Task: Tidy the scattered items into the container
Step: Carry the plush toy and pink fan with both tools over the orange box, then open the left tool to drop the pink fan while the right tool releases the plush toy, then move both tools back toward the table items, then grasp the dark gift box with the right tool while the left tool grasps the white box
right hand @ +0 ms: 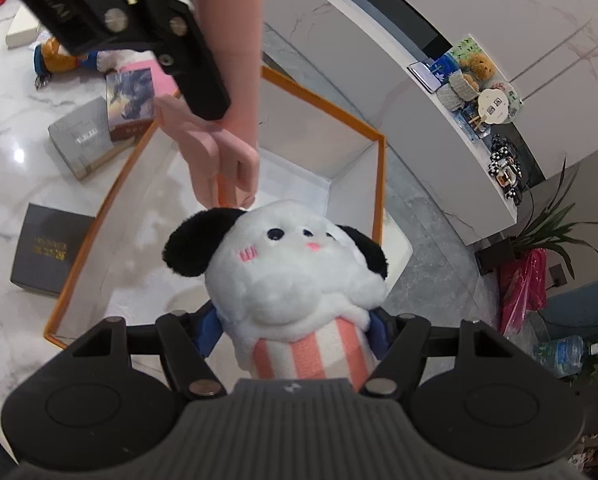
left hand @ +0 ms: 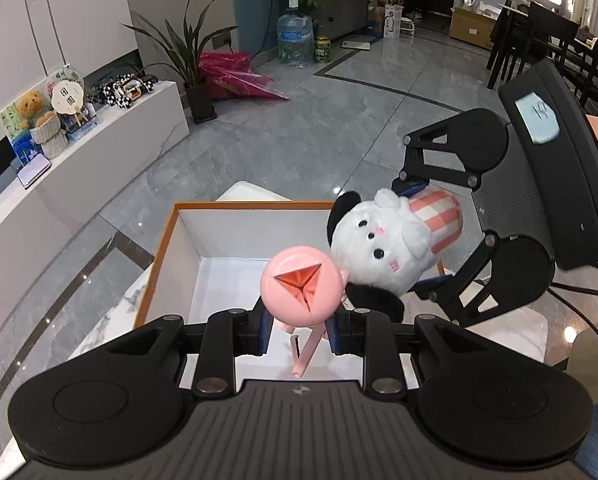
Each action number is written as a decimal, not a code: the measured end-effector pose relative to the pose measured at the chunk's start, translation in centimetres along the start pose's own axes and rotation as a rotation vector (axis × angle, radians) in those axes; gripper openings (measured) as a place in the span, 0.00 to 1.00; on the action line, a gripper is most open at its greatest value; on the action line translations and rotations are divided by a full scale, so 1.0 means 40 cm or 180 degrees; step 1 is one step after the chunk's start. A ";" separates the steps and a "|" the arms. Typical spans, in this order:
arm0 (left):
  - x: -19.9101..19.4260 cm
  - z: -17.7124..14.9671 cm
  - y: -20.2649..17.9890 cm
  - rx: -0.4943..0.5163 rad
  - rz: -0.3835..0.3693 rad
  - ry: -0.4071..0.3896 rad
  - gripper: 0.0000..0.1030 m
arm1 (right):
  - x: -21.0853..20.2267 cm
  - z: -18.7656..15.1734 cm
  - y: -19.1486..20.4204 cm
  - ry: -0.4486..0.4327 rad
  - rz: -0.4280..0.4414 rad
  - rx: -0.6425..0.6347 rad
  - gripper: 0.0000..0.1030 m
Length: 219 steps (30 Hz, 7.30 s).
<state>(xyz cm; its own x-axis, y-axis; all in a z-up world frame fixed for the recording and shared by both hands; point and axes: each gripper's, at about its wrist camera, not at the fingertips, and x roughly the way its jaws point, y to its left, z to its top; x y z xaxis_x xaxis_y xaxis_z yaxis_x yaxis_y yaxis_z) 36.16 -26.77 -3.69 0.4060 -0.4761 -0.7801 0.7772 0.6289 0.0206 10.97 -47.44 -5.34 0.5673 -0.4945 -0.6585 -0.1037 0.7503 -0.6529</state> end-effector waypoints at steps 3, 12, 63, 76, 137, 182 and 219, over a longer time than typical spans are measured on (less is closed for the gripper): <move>0.020 -0.002 -0.004 -0.0038 -0.0014 0.0013 0.30 | 0.022 -0.007 0.015 0.0005 0.0070 -0.0164 0.69; 0.103 -0.028 0.000 -0.0218 0.0023 0.0083 0.30 | 0.112 -0.031 0.010 0.0129 0.0160 -0.0281 0.69; -0.027 -0.073 -0.101 0.0223 -0.0192 0.0233 0.58 | 0.088 -0.057 -0.007 0.0249 0.0162 -0.0073 0.78; 0.020 -0.062 -0.125 0.0227 -0.0187 0.0472 0.31 | 0.086 -0.069 -0.004 0.0291 0.0135 0.0035 0.78; -0.408 -0.632 0.276 -0.1561 0.1611 -0.0222 0.88 | -0.072 0.195 0.251 -0.0088 -0.0571 0.2093 0.83; -0.261 -0.918 0.396 0.0951 -0.0041 0.1285 1.00 | 0.034 0.165 0.387 0.0526 -0.0295 0.1990 0.84; -0.253 -0.911 0.152 -0.0939 0.0589 0.1323 0.94 | 0.189 0.175 0.463 0.1298 -0.0062 0.1224 0.83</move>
<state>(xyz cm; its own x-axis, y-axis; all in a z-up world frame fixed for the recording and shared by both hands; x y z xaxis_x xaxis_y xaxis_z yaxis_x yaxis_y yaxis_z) 19.27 4.27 -18.45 0.2525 -0.0953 -0.9629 0.5185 0.8535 0.0515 19.06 -34.21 -19.77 0.1963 -0.5822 -0.7890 0.2523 0.8076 -0.5331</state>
